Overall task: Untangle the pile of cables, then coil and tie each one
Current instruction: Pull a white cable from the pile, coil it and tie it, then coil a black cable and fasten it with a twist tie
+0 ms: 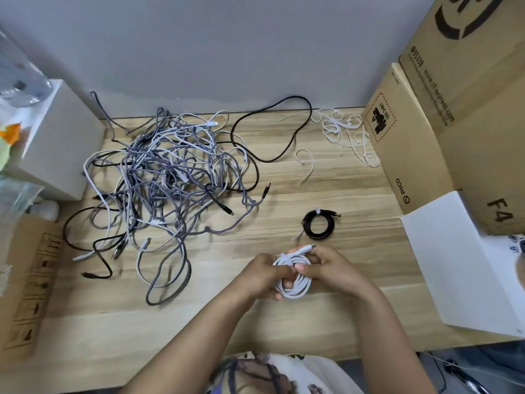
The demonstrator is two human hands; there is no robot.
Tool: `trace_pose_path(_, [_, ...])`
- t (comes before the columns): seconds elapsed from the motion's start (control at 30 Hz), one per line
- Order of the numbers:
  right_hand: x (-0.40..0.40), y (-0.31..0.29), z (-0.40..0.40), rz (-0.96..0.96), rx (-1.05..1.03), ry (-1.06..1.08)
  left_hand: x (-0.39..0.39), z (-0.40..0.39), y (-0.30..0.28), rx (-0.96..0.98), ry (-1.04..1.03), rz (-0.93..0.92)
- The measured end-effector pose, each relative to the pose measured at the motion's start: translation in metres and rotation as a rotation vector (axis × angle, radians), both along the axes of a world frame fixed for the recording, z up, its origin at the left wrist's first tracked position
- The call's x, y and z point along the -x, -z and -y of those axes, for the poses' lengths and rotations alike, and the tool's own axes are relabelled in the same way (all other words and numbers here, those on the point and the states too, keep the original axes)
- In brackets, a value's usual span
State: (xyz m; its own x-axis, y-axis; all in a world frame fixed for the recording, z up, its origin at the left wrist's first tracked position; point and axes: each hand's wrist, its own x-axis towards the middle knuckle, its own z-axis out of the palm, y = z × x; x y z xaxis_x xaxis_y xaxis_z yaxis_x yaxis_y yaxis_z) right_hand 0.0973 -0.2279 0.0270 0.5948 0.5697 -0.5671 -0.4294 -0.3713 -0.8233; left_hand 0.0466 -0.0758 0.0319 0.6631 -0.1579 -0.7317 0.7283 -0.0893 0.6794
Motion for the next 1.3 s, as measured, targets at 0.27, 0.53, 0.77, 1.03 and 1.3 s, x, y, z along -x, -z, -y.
trace_pose_path(0.27, [-0.019, 0.044, -0.026, 0.076, 0.14, 0.078, -0.016, -0.013, 0.031, -0.42, -0.165, 0.082])
trace_pose_path(0.53, [-0.039, 0.07, -0.011, 0.253, 0.305, 0.22, -0.048, 0.002, 0.046, -0.467, 0.082, 0.292])
trace_pose_path(0.77, [-0.067, 0.073, 0.027, 0.423, 0.543, 0.486, -0.093, 0.045, 0.047, -0.25, 0.118, 0.235])
trace_pose_path(1.03, [-0.078, 0.063, 0.031, 0.474, 0.749, 0.52, -0.097, 0.048, 0.04, -0.242, 0.164, 0.303])
trace_pose_path(1.3, [-0.055, 0.017, -0.024, 0.756, 0.477, 0.585, -0.055, -0.006, 0.038, -0.047, -0.178, 0.168])
